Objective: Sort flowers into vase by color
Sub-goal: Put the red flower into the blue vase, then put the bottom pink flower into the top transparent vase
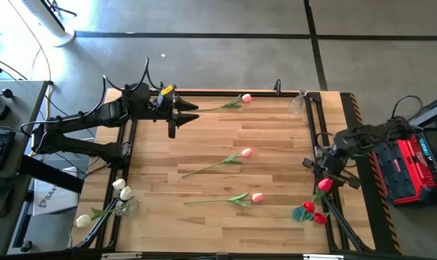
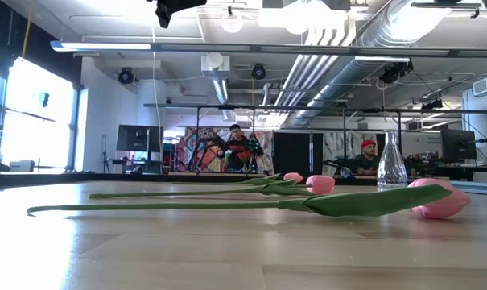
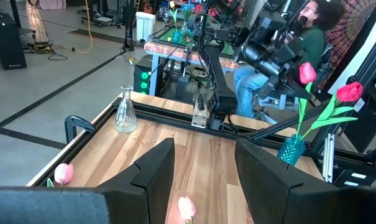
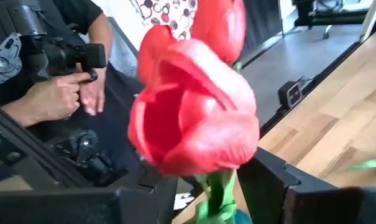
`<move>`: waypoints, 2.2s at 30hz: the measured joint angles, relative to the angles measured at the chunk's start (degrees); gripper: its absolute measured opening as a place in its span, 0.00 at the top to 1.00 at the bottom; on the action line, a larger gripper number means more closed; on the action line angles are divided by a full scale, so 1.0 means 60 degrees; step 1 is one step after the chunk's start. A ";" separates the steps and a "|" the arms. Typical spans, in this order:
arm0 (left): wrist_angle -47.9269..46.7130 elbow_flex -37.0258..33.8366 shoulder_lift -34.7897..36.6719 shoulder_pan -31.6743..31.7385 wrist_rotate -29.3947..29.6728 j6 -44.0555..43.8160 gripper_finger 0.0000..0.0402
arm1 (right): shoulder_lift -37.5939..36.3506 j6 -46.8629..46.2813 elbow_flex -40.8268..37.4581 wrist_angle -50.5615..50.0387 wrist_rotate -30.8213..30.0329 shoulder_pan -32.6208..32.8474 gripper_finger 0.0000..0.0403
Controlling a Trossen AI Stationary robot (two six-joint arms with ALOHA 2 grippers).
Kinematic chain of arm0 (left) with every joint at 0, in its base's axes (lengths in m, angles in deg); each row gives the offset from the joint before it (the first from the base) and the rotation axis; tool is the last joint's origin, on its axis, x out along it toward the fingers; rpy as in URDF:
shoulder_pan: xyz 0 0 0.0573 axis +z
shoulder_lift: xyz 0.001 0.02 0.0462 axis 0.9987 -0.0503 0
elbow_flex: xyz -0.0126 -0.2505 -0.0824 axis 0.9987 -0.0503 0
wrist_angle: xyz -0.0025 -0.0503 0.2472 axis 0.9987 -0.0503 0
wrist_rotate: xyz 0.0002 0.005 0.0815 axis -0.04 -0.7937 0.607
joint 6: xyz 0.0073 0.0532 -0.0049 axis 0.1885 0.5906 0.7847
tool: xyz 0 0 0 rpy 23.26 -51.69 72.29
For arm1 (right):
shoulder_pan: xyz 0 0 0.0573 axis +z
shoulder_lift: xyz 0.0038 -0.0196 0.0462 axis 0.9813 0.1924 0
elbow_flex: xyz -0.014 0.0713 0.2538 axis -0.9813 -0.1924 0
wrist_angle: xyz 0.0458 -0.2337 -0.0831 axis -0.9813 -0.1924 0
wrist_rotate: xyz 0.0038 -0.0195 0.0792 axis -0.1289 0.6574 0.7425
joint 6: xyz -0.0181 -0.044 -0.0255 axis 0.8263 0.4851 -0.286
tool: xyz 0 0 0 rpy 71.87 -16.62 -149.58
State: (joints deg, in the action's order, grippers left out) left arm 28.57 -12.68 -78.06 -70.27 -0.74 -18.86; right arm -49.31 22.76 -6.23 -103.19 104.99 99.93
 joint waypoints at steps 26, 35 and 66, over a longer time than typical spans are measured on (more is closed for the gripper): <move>0.0000 0.0000 -0.0002 0.0000 0.0000 0.0000 0.61 | 0.0739 -0.0418 0.2203 -0.3982 0.0622 0.0148 0.52; 0.0000 0.0000 -0.0002 0.0002 0.0000 0.0000 0.61 | 0.0805 -0.0805 0.2196 -0.3982 0.1469 0.0148 0.35; 0.0000 0.0000 -0.0001 0.0001 -0.0002 0.0000 0.61 | 0.0812 -0.3882 0.2196 0.0131 0.2246 -0.0058 0.35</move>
State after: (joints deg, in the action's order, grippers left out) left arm 28.57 -12.68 -78.06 -70.27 -0.76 -18.86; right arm -44.44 -0.53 6.94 -102.40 118.47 99.58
